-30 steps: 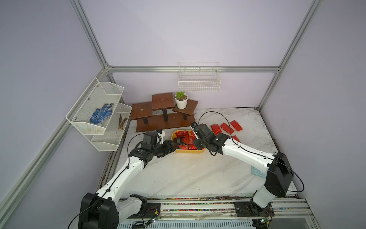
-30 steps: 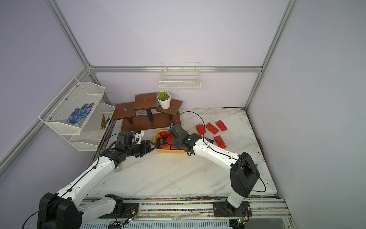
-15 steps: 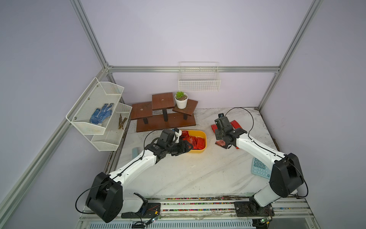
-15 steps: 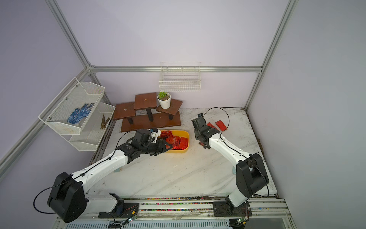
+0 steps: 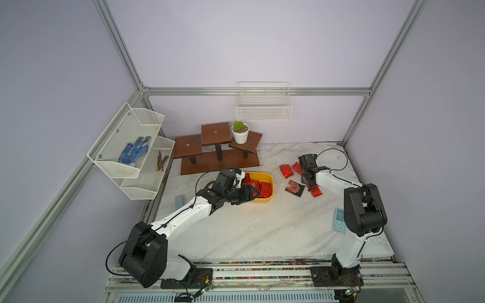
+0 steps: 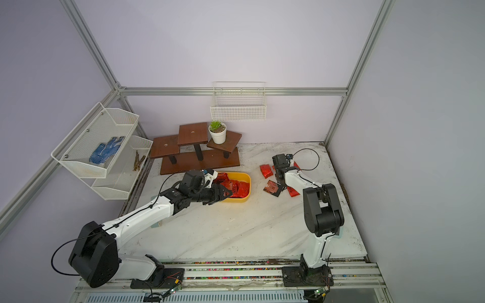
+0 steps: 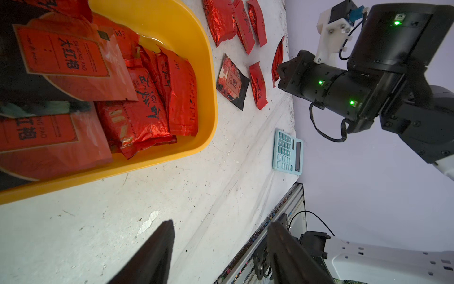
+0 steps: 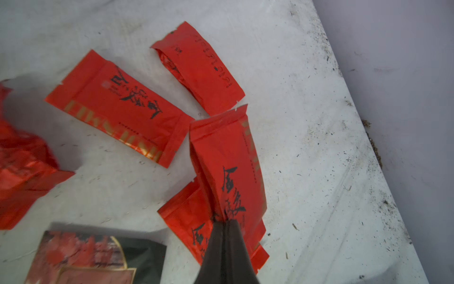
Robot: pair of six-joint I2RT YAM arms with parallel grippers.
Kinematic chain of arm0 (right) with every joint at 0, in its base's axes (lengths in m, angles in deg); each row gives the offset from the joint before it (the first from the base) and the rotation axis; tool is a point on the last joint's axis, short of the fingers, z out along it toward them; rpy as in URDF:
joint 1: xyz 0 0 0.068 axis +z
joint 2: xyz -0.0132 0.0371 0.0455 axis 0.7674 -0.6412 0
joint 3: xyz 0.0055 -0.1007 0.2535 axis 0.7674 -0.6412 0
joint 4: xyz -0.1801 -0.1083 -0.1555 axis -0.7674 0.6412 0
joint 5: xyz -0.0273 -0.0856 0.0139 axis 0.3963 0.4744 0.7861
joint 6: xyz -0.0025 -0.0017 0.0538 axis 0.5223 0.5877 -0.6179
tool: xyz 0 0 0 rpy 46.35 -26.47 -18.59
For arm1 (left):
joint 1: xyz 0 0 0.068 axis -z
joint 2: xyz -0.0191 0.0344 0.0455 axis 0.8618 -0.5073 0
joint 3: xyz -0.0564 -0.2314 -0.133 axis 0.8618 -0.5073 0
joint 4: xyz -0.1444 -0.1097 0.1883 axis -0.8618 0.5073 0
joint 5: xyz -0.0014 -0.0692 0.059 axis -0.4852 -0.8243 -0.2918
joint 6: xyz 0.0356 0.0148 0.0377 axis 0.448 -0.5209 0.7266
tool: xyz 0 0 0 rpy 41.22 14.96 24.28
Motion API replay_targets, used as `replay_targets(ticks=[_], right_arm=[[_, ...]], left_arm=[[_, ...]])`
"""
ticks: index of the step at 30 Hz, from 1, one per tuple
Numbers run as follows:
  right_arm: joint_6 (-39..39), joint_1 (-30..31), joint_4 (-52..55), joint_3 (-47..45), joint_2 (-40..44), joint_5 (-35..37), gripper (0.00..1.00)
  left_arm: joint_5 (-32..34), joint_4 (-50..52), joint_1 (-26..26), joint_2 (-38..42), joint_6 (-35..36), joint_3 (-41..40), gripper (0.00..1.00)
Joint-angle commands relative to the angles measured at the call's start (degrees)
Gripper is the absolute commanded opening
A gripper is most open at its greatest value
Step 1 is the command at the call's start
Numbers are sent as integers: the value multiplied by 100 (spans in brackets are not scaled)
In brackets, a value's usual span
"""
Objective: Take the tea bags out of the storage box
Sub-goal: Place the tea bag at the center of the board.
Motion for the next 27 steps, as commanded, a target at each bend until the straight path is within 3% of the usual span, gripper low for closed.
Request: replay_targets(ticks=[1, 15, 20, 27], right_arm=[[-129, -177, -145, 271, -221, 192, 0], [-67, -439, 11, 403, -723, -41, 0], [-162, -438, -135, 189, -233, -365, 34], [-105, -316, -311, -50, 628, -1014, 42]], left_arm=[[-111, -153, 6, 215, 104, -64, 65], [-80, -59, -73, 279, 125, -63, 65], [72, 323, -320, 576, 264, -13, 65], [248, 1045, -894, 965, 588, 124, 65]])
